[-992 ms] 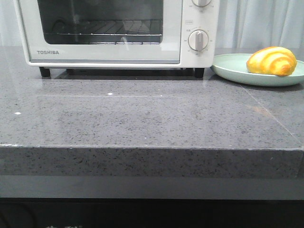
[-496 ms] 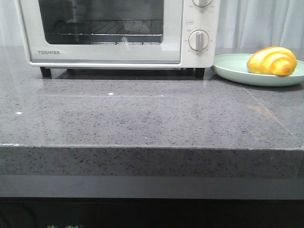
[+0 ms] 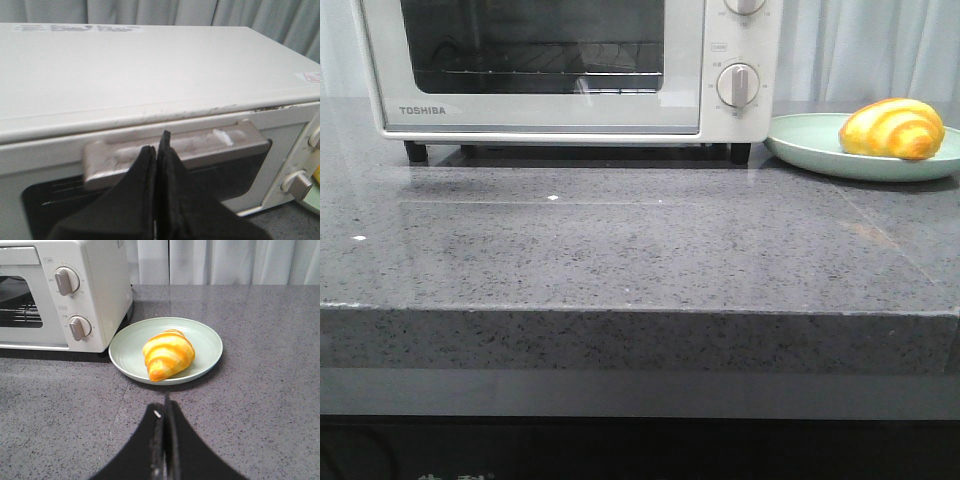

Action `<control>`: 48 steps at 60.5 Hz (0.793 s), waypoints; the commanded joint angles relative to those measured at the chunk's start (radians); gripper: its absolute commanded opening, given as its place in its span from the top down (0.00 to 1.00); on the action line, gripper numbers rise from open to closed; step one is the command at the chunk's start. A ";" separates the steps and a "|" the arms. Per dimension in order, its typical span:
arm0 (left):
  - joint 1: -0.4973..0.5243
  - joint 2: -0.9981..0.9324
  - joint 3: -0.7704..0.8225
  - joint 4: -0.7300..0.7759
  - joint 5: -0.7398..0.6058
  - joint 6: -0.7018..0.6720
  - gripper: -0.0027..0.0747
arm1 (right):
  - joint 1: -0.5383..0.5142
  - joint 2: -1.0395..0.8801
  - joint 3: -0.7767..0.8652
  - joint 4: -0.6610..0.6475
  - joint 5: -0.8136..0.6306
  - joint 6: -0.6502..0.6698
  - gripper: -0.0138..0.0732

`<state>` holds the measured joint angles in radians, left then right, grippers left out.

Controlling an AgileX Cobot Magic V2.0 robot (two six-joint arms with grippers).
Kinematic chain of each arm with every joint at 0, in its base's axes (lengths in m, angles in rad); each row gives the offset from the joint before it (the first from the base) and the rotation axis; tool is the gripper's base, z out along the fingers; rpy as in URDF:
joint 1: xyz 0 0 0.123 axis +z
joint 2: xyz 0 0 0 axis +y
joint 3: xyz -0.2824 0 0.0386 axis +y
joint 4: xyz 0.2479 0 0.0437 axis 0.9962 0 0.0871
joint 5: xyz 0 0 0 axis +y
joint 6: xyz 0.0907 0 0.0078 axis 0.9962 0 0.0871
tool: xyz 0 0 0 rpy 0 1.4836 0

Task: Put bread in oven

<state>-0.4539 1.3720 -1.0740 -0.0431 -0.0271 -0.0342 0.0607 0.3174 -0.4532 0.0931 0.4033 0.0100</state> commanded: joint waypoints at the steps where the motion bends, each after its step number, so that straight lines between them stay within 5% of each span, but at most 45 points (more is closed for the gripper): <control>1: -0.024 0.025 -0.099 0.000 -0.089 0.000 0.99 | 0.000 0.017 -0.037 -0.007 -0.062 -0.010 0.91; 17: -0.026 0.090 -0.167 0.000 -0.065 0.000 0.99 | 0.000 0.017 -0.037 -0.007 -0.041 -0.010 0.91; 37: -0.041 0.090 -0.167 0.000 0.173 0.000 0.99 | 0.000 0.017 -0.037 -0.007 -0.043 -0.010 0.91; 48: -0.128 0.061 -0.150 0.000 0.304 0.011 0.99 | 0.000 0.017 -0.037 -0.007 -0.043 -0.010 0.91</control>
<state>-0.5276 1.4700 -1.2263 -0.0351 0.1916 -0.0275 0.0607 0.3190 -0.4532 0.0931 0.4363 0.0081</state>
